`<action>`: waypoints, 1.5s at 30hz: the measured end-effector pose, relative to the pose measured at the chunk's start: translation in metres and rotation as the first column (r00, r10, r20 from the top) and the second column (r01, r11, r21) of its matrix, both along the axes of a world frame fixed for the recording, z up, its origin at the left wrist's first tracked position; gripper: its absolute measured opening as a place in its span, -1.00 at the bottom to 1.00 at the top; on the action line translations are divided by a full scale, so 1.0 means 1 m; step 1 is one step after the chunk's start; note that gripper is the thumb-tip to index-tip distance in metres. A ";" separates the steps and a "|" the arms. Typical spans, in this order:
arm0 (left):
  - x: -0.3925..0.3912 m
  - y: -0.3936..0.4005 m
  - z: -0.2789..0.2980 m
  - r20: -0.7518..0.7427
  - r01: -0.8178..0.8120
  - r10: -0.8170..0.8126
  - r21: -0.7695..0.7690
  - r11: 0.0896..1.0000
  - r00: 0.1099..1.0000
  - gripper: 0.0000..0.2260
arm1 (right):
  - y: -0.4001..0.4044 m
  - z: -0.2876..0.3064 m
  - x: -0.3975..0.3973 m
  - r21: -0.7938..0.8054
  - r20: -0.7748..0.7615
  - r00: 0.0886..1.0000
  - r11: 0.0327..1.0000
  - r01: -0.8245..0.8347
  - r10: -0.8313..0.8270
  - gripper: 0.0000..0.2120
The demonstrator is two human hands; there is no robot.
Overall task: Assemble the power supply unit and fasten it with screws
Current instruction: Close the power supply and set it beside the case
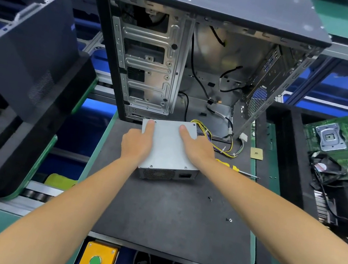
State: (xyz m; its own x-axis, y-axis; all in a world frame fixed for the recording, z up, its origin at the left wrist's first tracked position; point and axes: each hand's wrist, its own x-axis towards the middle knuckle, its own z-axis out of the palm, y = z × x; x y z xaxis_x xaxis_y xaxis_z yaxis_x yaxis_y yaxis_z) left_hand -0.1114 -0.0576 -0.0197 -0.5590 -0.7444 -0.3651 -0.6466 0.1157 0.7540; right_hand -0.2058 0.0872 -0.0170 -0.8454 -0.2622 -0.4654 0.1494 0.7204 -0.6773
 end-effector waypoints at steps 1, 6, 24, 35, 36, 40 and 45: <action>0.000 0.000 -0.001 0.008 0.001 -0.001 -0.014 1.000 1.000 -0.35 | 0.000 -0.002 0.000 0.003 -0.011 1.000 1.000 0.000 0.000 -0.24; -0.003 0.001 -0.004 0.025 0.000 0.003 -0.088 0.996 1.000 -0.37 | -0.003 -0.005 -0.001 0.017 -0.105 0.994 1.000 -0.008 0.010 -0.27; 0.048 0.022 -0.010 -0.341 0.120 -0.017 0.283 0.951 0.940 -0.56 | 0.001 -0.002 0.000 0.058 -0.125 0.991 0.997 -0.041 0.048 -0.36; 0.030 0.004 -0.001 -0.037 0.229 -0.229 0.013 0.973 0.973 -0.60 | -0.011 -0.006 -0.004 0.069 -0.153 0.988 0.997 0.032 -0.021 -0.32; 0.028 -0.001 0.003 0.009 0.231 -0.232 0.050 0.972 0.973 -0.58 | -0.011 -0.006 -0.003 0.070 -0.143 0.990 0.997 0.027 -0.017 -0.30; 0.006 -0.001 0.014 0.128 0.082 -0.109 0.202 0.976 0.986 -0.36 | -0.009 -0.002 -0.002 0.049 -0.117 0.993 0.998 0.028 -0.022 -0.26; -0.009 0.011 0.011 0.223 0.050 -0.022 -0.119 0.992 0.975 -0.26 | -0.009 -0.004 -0.001 0.073 -0.110 0.994 0.997 0.036 -0.027 -0.27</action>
State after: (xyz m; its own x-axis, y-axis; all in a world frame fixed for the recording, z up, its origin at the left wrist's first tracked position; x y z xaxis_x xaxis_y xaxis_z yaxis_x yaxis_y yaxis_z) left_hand -0.1202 -0.0461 -0.0087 -0.5023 -0.7720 -0.3896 -0.7892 0.2251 0.5715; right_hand -0.2072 0.0786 -0.0205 -0.8995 -0.2026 -0.3872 0.1010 0.7657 -0.6353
